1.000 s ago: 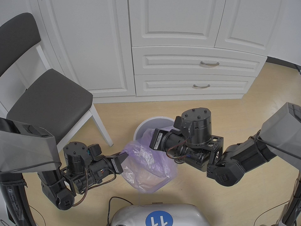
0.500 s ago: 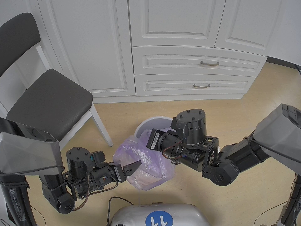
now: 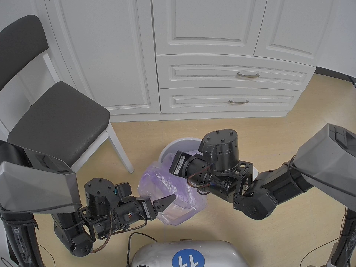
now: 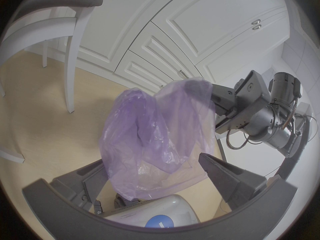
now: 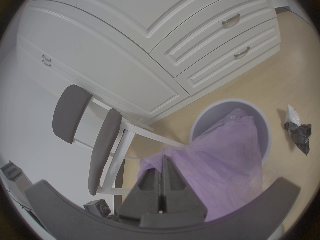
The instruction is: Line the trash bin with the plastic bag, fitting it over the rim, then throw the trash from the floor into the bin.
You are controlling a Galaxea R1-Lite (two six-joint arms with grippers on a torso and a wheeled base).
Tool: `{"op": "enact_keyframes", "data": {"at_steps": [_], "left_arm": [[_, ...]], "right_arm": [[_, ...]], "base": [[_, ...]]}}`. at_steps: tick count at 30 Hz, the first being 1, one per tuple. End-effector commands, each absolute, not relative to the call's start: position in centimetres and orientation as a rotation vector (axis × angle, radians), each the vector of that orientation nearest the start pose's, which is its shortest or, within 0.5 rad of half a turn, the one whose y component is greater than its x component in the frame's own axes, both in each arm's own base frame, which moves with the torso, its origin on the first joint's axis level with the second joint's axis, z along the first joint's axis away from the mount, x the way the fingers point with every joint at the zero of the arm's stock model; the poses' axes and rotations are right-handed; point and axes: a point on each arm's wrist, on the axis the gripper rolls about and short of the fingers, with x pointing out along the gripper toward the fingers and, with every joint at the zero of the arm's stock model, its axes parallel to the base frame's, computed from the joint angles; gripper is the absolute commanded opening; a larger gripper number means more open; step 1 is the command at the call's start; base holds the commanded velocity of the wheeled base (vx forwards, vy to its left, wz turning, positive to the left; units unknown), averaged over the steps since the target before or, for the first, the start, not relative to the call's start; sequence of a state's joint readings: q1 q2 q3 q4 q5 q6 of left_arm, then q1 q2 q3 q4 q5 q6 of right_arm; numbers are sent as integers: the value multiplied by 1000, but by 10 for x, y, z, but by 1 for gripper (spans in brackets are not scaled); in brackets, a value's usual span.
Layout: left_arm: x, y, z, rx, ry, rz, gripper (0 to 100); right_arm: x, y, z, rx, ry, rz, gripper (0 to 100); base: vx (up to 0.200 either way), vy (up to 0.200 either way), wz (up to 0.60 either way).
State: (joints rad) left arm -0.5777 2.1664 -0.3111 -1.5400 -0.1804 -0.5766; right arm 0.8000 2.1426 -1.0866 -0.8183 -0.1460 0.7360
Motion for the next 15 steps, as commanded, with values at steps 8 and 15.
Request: {"op": "enact_keyframes", "data": {"at_steps": [8, 15], "left_arm": [[232, -175, 26, -494, 549, -680, 100], [234, -178, 27, -527, 550, -678, 100]], "right_arm": [[291, 319, 98, 691, 490, 537, 0], [290, 324, 95, 698, 499, 542, 0]], "base": [[0, 0, 0], [0, 0, 0]]}}
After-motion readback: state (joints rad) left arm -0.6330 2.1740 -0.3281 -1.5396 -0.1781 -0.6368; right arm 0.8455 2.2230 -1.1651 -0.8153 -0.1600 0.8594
